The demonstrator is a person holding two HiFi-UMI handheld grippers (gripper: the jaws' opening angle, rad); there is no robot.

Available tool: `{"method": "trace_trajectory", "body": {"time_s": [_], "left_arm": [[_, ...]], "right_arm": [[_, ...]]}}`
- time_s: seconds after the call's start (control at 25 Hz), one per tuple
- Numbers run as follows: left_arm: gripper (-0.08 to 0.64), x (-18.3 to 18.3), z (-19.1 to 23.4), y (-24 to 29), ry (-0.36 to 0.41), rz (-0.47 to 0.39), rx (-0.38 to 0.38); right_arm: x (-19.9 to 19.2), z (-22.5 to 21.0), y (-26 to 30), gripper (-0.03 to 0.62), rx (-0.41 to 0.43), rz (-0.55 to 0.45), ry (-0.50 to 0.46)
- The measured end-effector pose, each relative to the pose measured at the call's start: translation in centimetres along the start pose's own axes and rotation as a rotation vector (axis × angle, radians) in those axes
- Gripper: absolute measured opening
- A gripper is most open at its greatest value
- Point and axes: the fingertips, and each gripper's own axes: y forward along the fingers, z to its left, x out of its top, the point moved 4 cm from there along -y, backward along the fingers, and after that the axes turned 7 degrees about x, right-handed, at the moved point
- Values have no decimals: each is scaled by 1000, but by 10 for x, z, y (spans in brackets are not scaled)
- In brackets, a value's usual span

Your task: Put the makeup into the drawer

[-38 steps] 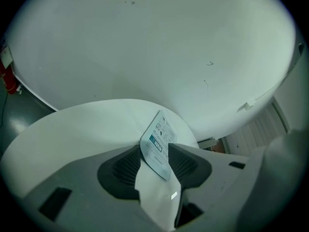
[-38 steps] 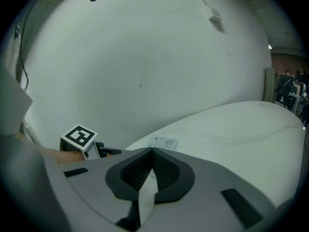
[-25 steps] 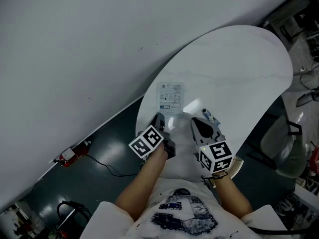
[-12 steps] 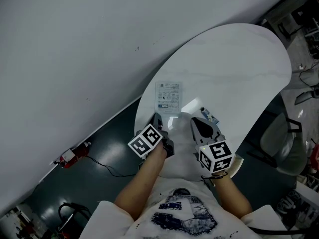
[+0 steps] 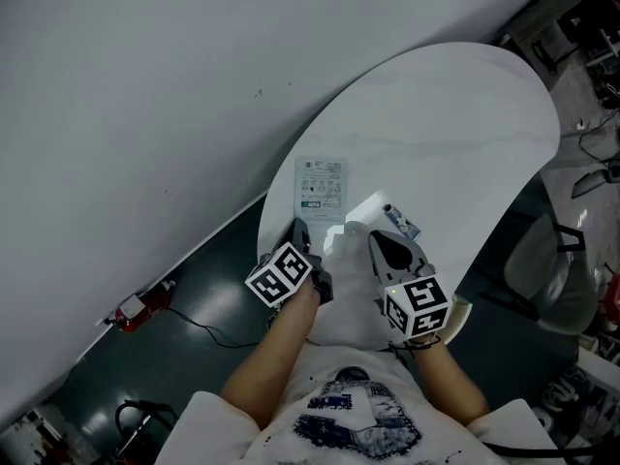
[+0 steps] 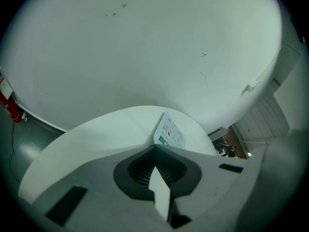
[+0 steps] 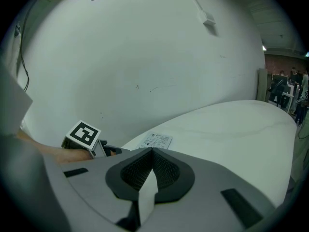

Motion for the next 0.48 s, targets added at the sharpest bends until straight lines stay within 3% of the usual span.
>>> {"method": "trace_trajectory", "body": {"time_s": [0.24, 0.48], "left_arm": [[38, 5, -9, -12, 86, -49, -18], [38, 15, -33, -38, 295, -143, -55]], "right_arm": [[-4, 4, -13, 20, -6, -21, 5], [-10, 12, -33, 21, -11, -49, 8]]}}
